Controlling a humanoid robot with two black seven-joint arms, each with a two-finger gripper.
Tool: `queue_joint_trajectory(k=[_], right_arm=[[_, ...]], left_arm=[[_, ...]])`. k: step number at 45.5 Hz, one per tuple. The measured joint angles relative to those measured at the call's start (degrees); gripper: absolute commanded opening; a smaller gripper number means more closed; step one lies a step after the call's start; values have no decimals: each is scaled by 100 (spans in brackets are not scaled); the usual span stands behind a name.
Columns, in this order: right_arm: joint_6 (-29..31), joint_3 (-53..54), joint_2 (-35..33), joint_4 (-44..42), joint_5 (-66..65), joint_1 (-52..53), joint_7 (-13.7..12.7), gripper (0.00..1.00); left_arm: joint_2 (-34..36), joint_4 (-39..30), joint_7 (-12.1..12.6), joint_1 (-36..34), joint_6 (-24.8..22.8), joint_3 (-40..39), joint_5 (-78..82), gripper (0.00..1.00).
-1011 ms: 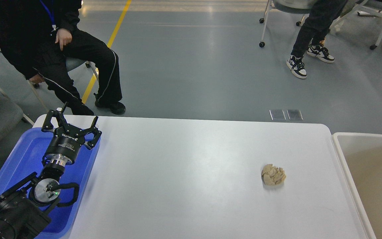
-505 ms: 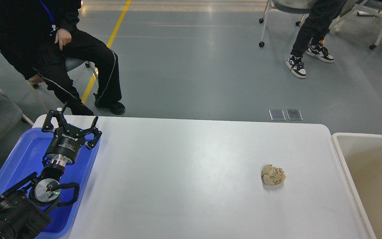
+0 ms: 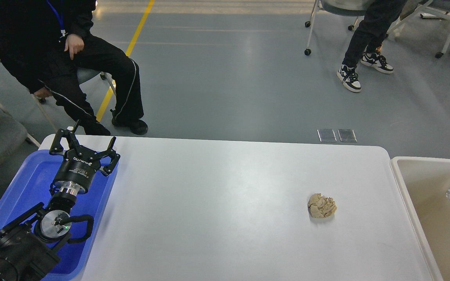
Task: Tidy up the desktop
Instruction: 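Lower the foil into the beige bin and open the right gripper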
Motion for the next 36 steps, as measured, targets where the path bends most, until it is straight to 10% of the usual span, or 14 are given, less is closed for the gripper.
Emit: queue_joint_trajectory(k=[36], right_arm=[[-934,438,500,-24,27,-49,-45,0]], left_arm=[[0,0,0,0,0,0,0,100]])
